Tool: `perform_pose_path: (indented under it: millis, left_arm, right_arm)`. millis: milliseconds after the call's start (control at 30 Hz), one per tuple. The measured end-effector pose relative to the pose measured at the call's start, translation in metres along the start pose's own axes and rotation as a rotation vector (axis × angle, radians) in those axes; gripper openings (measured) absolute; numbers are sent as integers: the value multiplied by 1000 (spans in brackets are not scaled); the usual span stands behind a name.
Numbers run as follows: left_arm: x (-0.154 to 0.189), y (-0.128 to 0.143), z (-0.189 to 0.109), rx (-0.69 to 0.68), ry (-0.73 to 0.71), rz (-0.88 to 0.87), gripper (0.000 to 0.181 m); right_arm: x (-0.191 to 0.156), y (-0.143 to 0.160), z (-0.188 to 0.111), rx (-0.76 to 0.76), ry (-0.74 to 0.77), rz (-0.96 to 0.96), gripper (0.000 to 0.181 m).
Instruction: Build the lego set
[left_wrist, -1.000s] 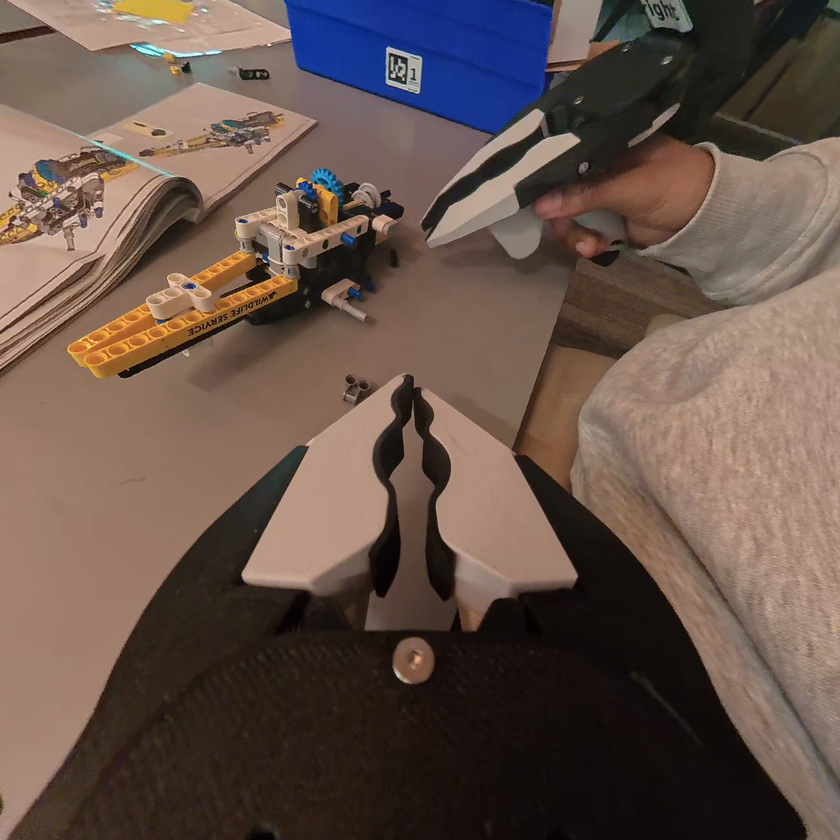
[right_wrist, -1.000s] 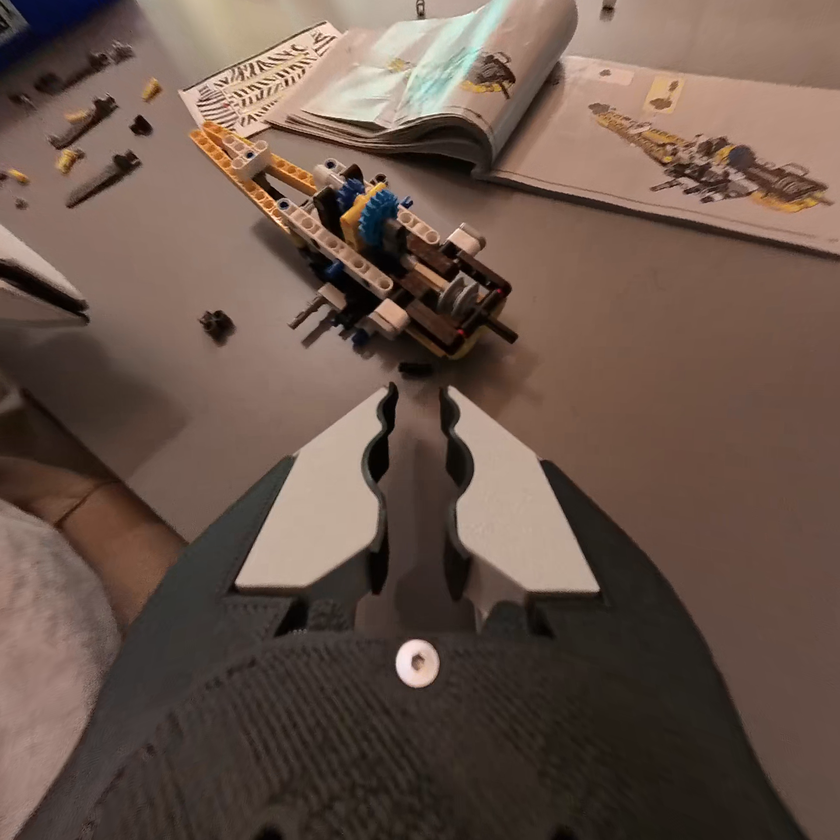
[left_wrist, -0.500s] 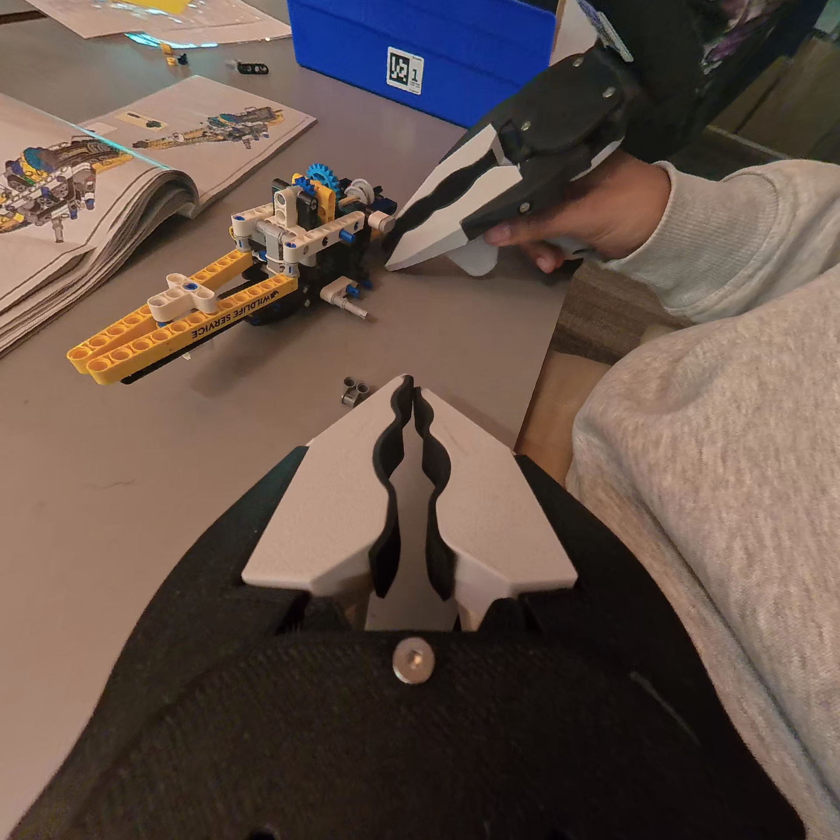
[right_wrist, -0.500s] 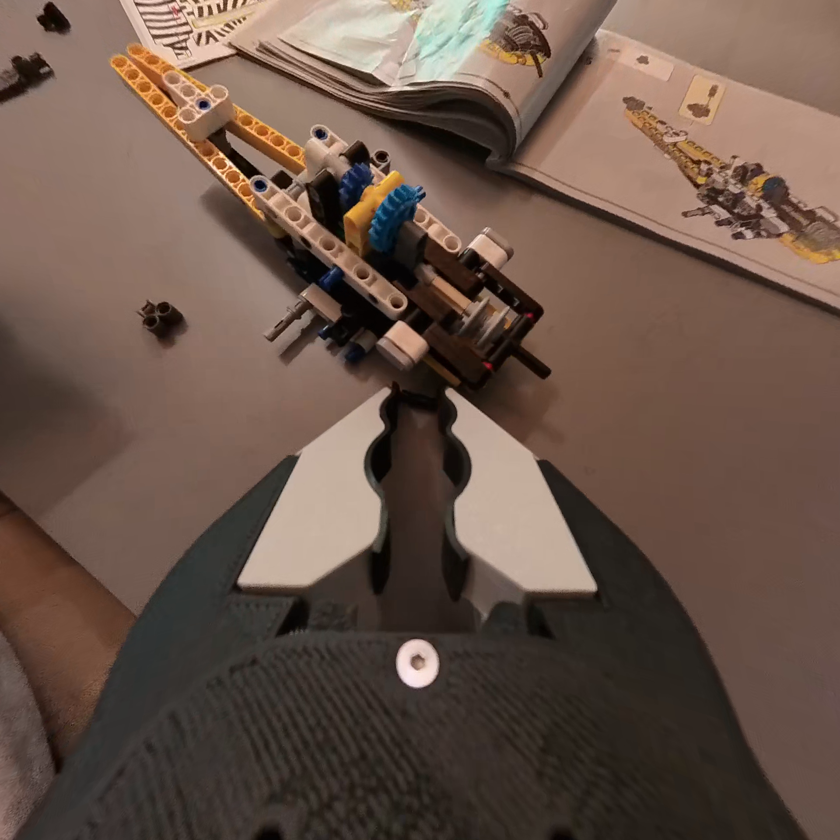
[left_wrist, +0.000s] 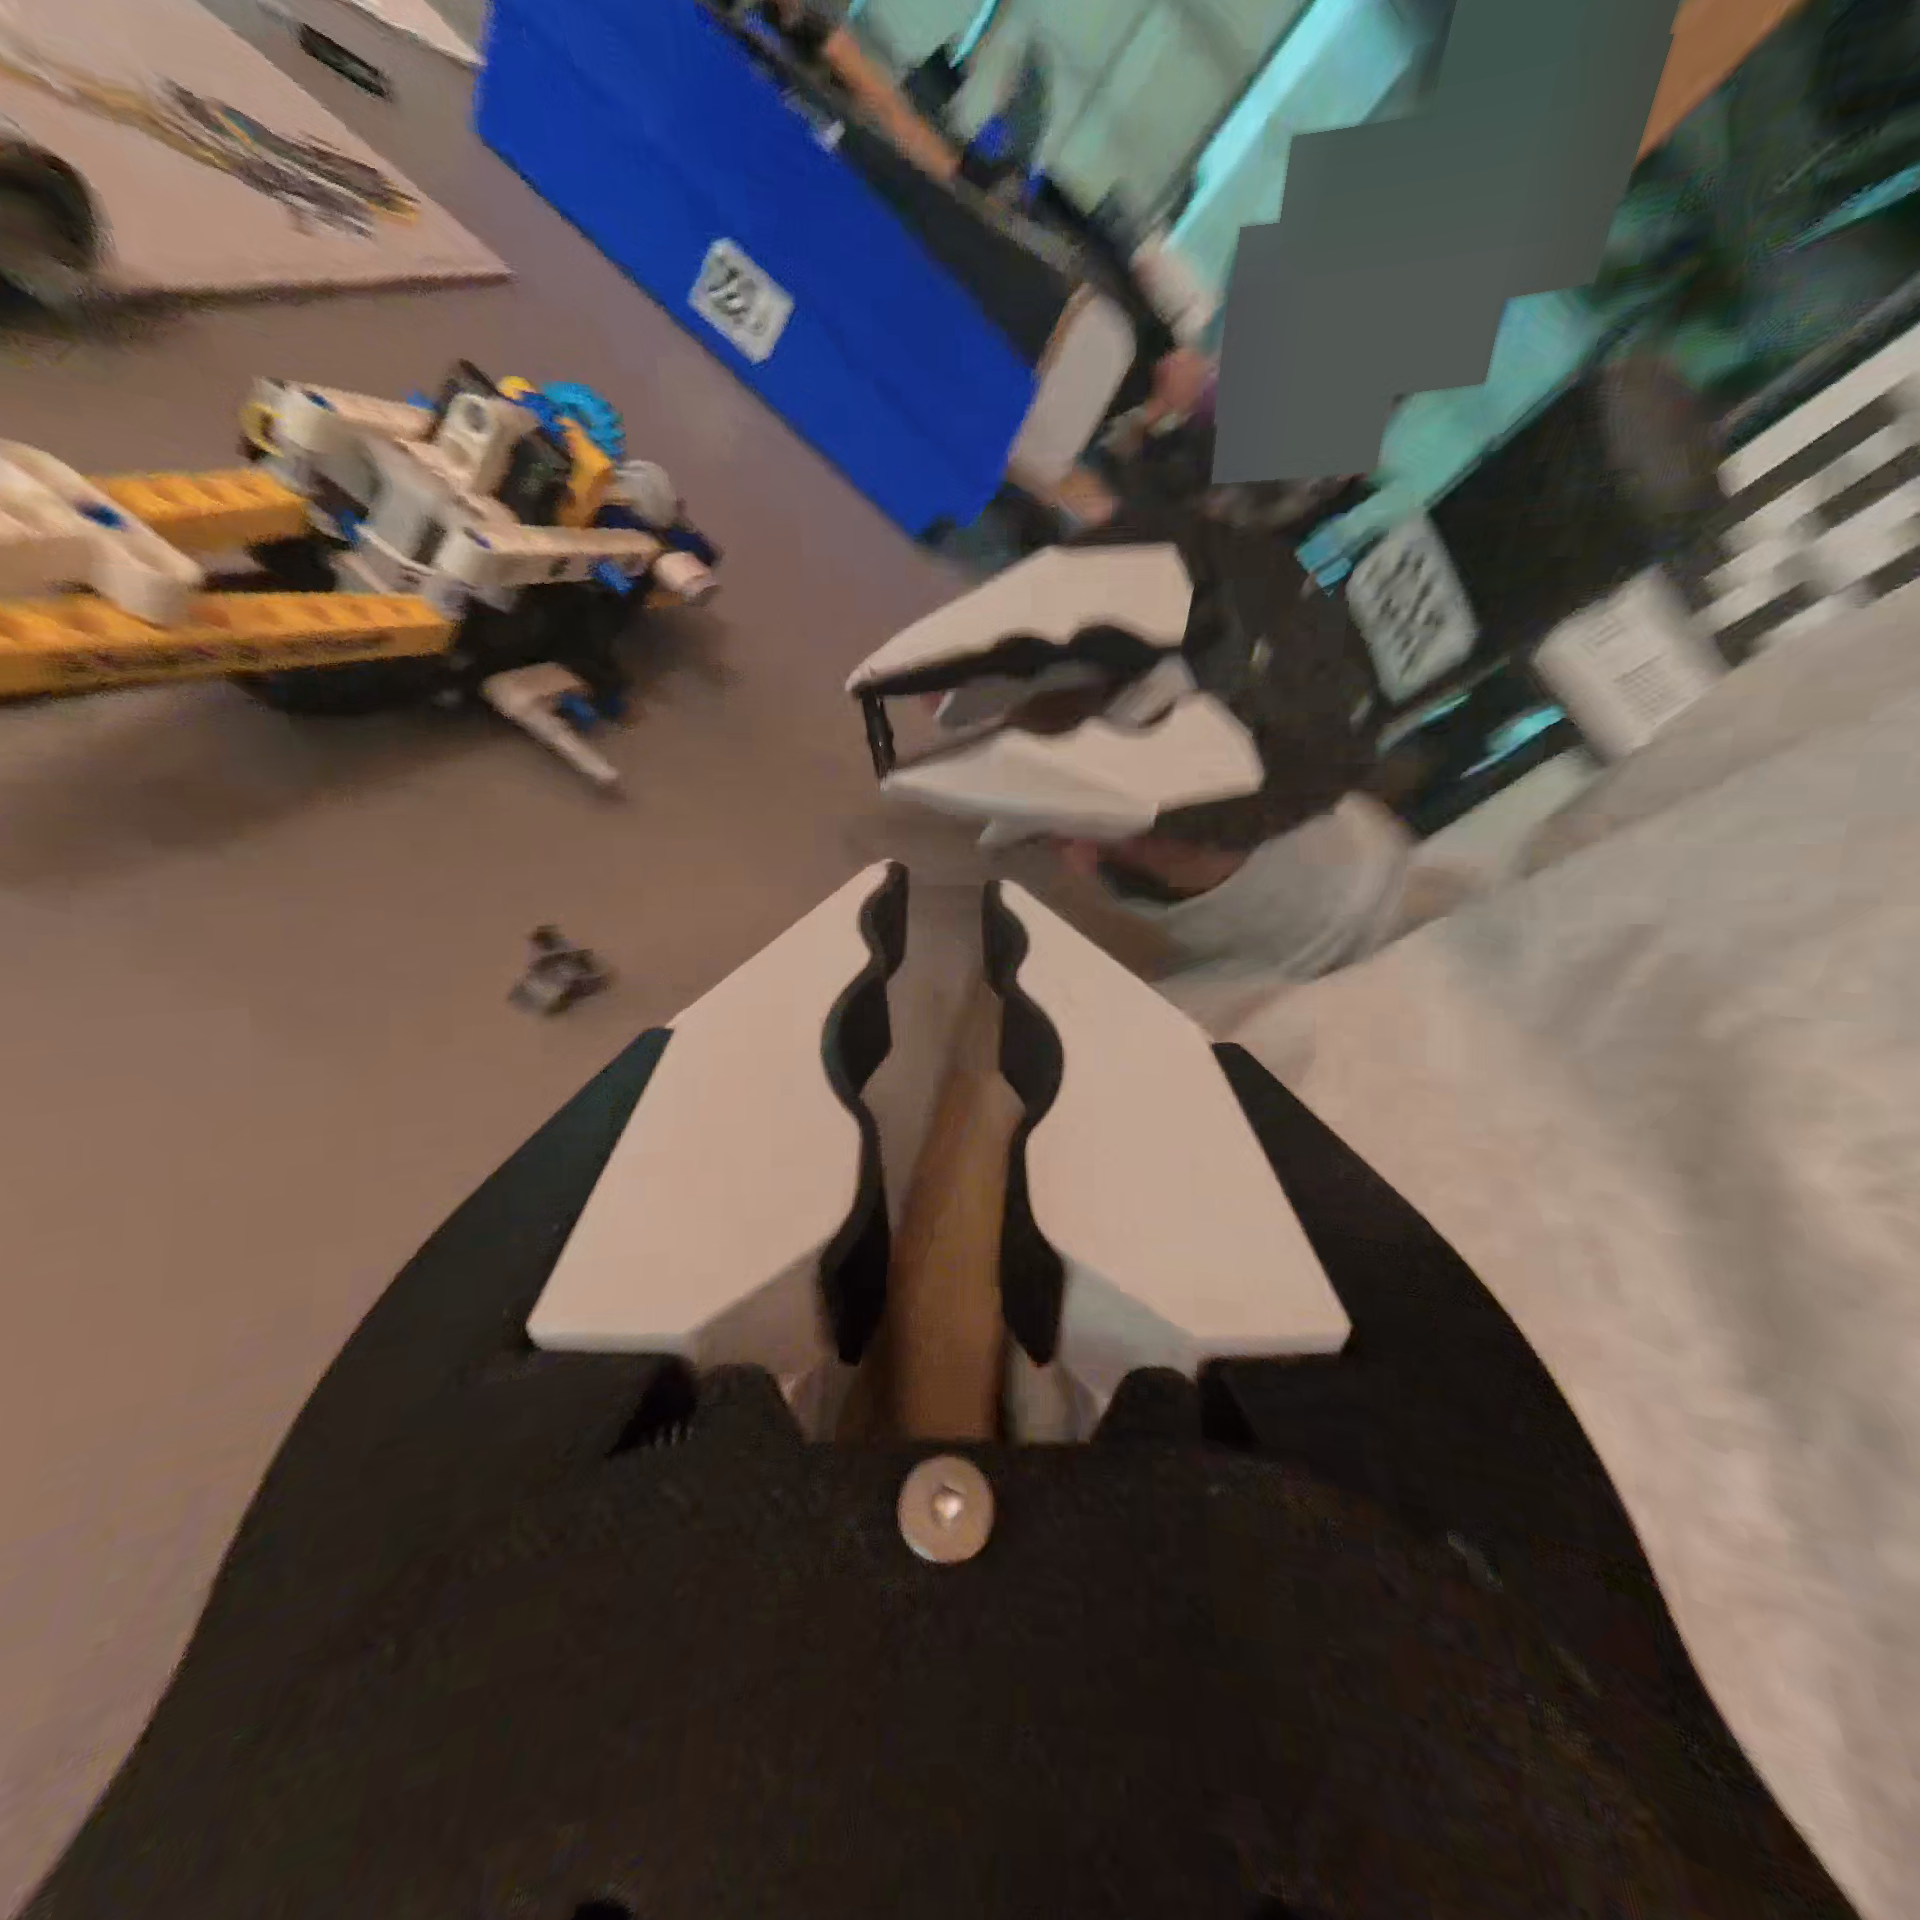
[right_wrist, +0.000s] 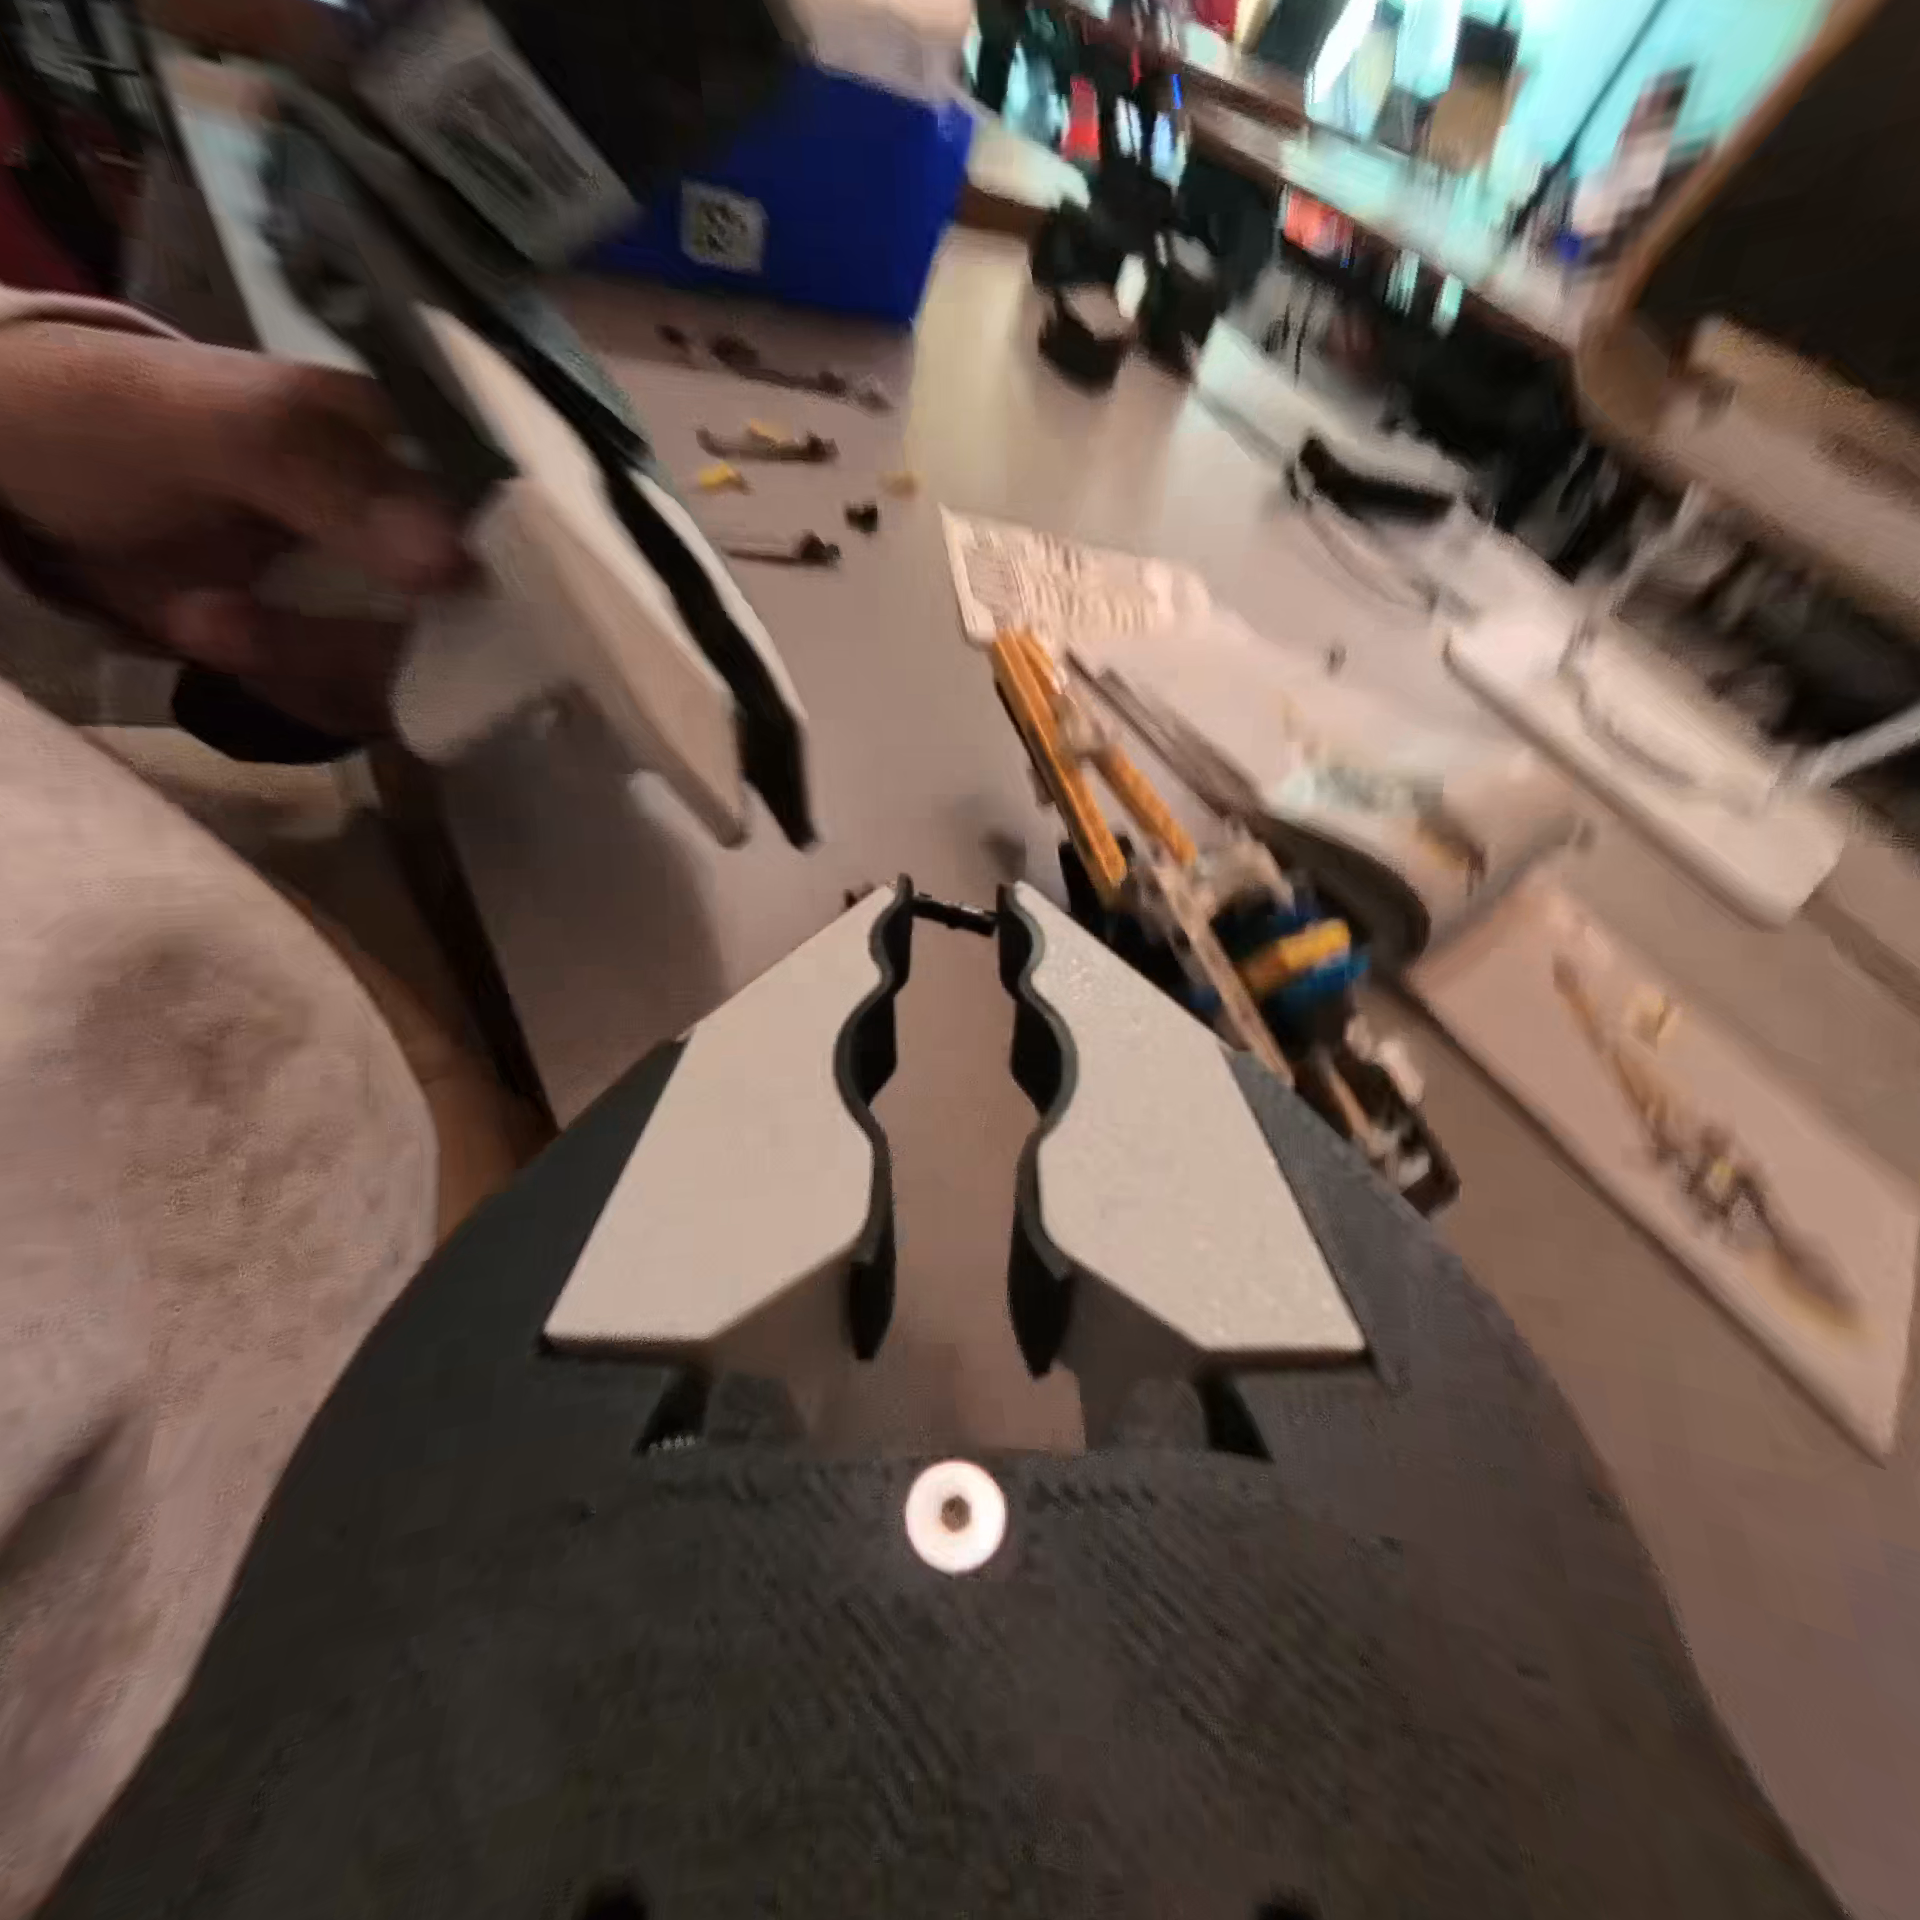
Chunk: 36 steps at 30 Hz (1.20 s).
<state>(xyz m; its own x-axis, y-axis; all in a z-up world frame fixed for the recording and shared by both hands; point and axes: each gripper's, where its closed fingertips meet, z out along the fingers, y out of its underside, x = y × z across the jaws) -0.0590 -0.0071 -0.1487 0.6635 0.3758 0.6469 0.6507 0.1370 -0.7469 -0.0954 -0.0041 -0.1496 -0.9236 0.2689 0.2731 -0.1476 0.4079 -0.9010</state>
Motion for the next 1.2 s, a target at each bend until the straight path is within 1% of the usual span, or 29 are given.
perform_pose_path:
  millis: [33, 100, 133, 200, 333, 400, 467, 600, 667, 733, 767, 867, 933, 1033, 1100, 1167, 1200]
  left_arm:
    - [5, -5, 0, 36, 67, -83, 17]
    - [6, -12, -1, 87, 143, -200, 24]
    - [7, -13, -3, 100, 175, -231, 26]
    - [13, -15, -7, 113, 244, -271, 23]
    - [23, -16, -9, 118, 353, -351, 23]
    - [24, -15, -8, 115, 377, -384, 27]
    - [26, -15, -8, 109, 404, -406, 30]
    - [28, -13, -7, 93, 420, -427, 29]
    - [30, -13, -7, 91, 443, -437, 24]
    - [31, -13, -8, 95, 460, -449, 11]
    - [31, -13, -8, 96, 458, -448, 8]
    - [28, -13, -8, 94, 433, -429, 3]
    - [25, -14, -10, 101, 407, -407, 2]
    - [20, -13, -11, 95, 343, -340, 2]
    - [18, -11, -10, 81, 300, -283, 2]
    - [17, -9, -9, 66, 256, -226, 2]
    - [16, -8, -9, 59, 232, -196, 1]
  right_arm:
    - [-8, -12, 0, 43, 4, -77, 15]
    - [-19, -28, -1, 105, 20, -207, 14]
    - [-21, -33, -1, 118, 39, -253, 14]
    - [-26, -37, -1, 132, 21, -292, 14]
    - [-31, -44, -5, 188, -43, -242, 14]
    - [-32, -45, -7, 200, -62, -224, 14]
    - [-34, -41, -7, 178, -87, -213, 14]
    - [-37, -41, -10, 181, -108, -208, 15]
    - [-40, -41, -11, 187, -109, -215, 14]
    - [-41, -41, -11, 191, -104, -230, 15]
    - [-42, -41, -11, 192, -103, -234, 15]
    - [-43, -42, -11, 198, -108, -215, 15]
    - [-42, -42, -12, 199, -138, -140, 19]
    - [-36, -44, -17, 201, -234, 126, 30]
    - [-23, -37, -14, 139, -260, 325, 38]
    - [-14, -22, -7, 38, -258, 485, 39]
    - [-16, -17, -5, 2, -285, 543, 41]
